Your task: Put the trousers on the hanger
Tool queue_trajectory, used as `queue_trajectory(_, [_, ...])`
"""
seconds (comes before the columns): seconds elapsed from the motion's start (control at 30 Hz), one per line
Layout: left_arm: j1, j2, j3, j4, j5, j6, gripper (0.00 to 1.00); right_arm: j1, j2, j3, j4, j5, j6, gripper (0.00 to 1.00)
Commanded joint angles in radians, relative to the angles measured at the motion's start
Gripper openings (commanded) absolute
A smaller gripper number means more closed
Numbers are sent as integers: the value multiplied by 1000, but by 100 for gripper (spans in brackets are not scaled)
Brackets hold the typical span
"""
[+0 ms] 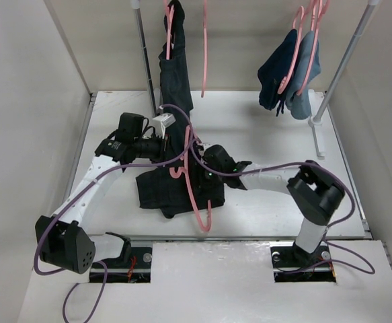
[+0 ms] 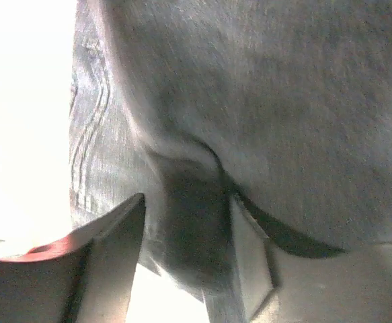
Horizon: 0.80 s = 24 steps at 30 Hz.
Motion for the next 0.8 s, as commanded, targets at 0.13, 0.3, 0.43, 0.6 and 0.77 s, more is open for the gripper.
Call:
queue_trajectory(0.13, [-17,-34,2,83,84,-5,0,33,-293,-70,-216,124,-82,74])
queue_trajectory(0.3, [-17,-34,11,83,56,-5,0,33,-384,-1,-386,193,-140,75])
queue_trajectory(0.43, [-17,-25,11,83,47,-16,0,33,-420,8,-426,189,-149,75])
queue_trajectory(0.6, [-17,-14,31,93,47,-26,0,33,-452,-4,-335,112,-113,74])
queue_trajectory(0.77, [-39,6,51,105,56,-45,0,33,-451,-32,-143,17,-25,83])
